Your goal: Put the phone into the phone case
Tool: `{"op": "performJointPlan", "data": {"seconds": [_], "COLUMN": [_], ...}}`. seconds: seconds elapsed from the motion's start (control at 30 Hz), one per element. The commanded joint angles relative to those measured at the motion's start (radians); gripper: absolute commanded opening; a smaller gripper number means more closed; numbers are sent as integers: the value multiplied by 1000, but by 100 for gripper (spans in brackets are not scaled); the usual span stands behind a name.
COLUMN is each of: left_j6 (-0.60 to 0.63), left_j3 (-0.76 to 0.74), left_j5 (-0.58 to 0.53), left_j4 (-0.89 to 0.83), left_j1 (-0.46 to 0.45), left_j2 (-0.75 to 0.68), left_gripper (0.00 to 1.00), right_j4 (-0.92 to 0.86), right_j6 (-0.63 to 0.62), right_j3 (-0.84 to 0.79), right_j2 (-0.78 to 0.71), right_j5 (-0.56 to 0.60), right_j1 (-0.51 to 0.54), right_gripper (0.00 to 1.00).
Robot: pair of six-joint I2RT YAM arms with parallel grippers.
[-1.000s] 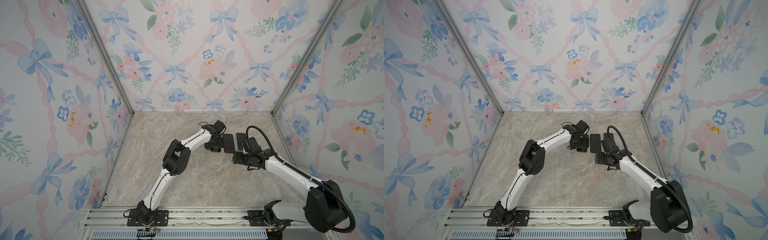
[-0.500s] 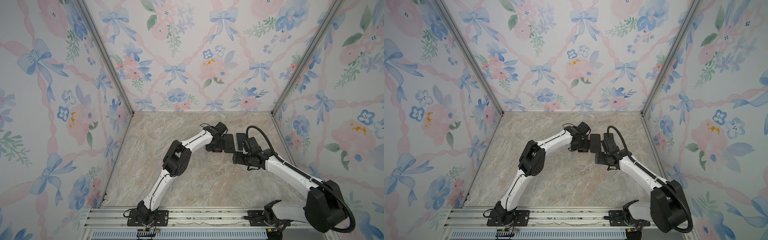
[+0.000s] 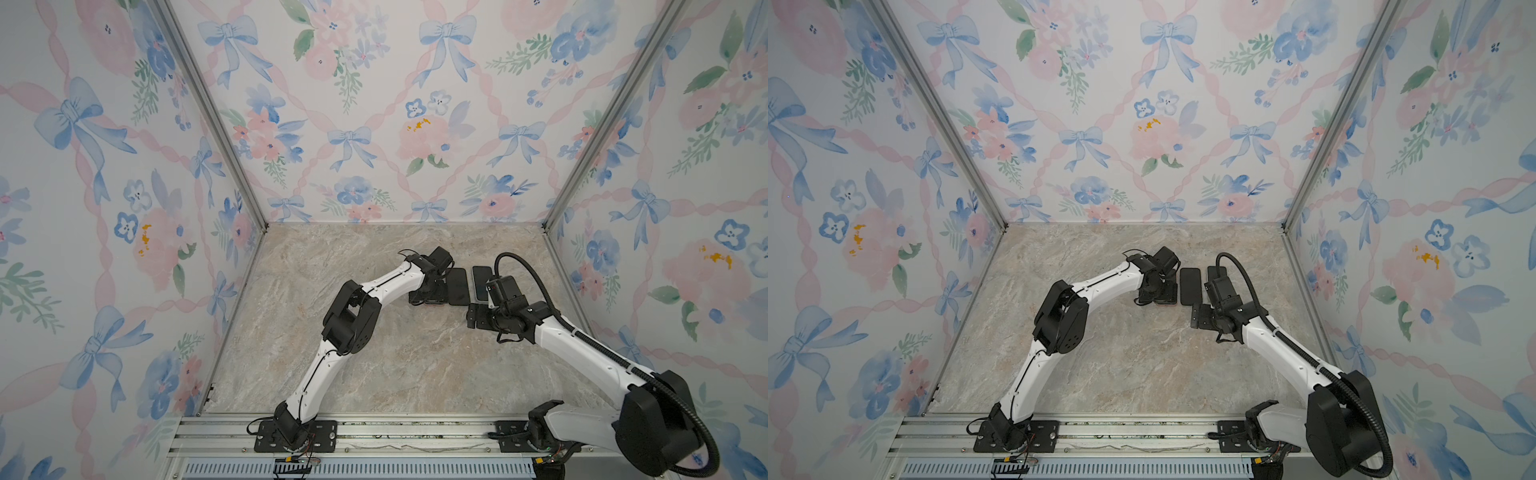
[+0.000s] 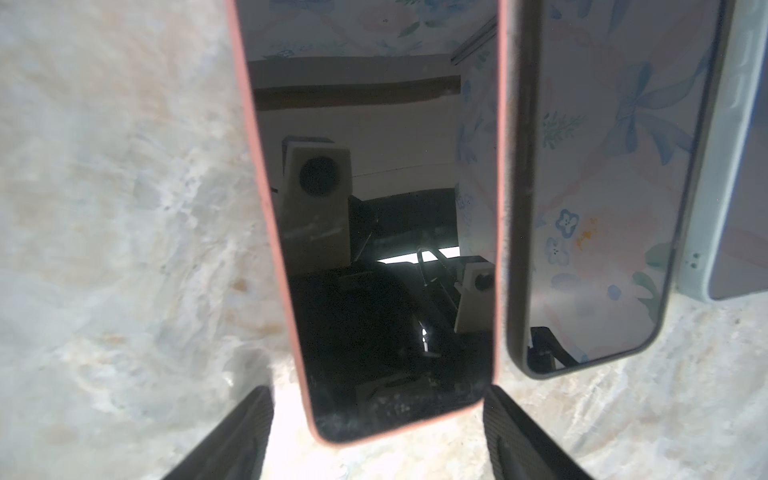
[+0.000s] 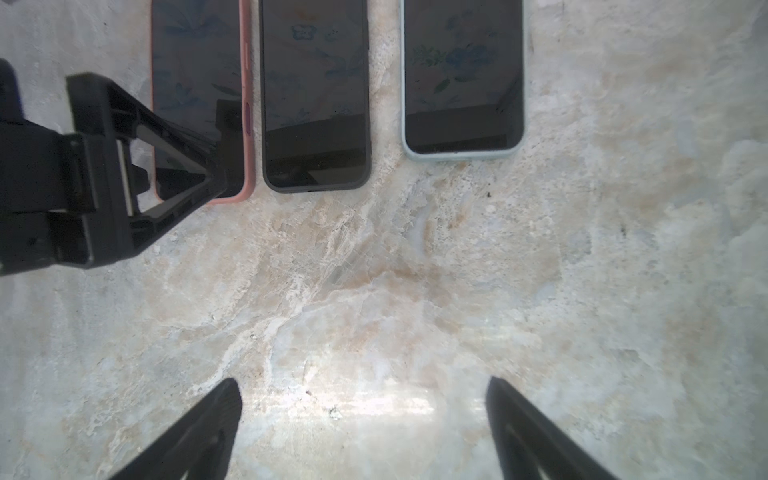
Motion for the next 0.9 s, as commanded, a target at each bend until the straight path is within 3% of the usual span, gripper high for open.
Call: {"op": "performJointPlan", "data": {"seconds": [0.0, 0.23, 0.37, 0.47, 0.53, 0.67, 0.7, 0.8, 0.87], "left_j6": [33, 99, 170, 240, 279, 476, 505, 590, 617], "left_j3": [-52, -347, -594, -744, -858, -1188, -1247, -1458, -1573], "left_j5": [-86, -212, -222, -278, -358, -458, -495, -491, -393], "left_j4": [-29, 132, 300, 404, 492, 813, 878, 1091, 1215], "left_j1": [-14, -19, -9, -7, -3, 10, 12, 54, 112], "left_j2": [-111, -392, -604, -736, -815, -997, -1034, -1176, -1277], "left_gripper": [81, 81, 89, 98, 98, 98, 98, 98, 97], "right_j4": [35, 162, 412, 499, 589, 982, 978, 1167, 1233], "right_j6": [-56, -93, -303, -379, -405, -525, -535, -551, -553], "right_j3": [-14, -70, -235, -307, -353, -505, -496, -547, -558], "right_j2": [-45, -128, -211, -231, -216, -130, -125, -90, -68], "right_j5": [44, 281, 381, 400, 443, 447, 439, 405, 378], "right_j1": [-16, -79, -76, -80, -89, -123, -121, -142, -157], "right_gripper": [94, 94, 97, 97, 98, 97, 97, 97, 97]}}
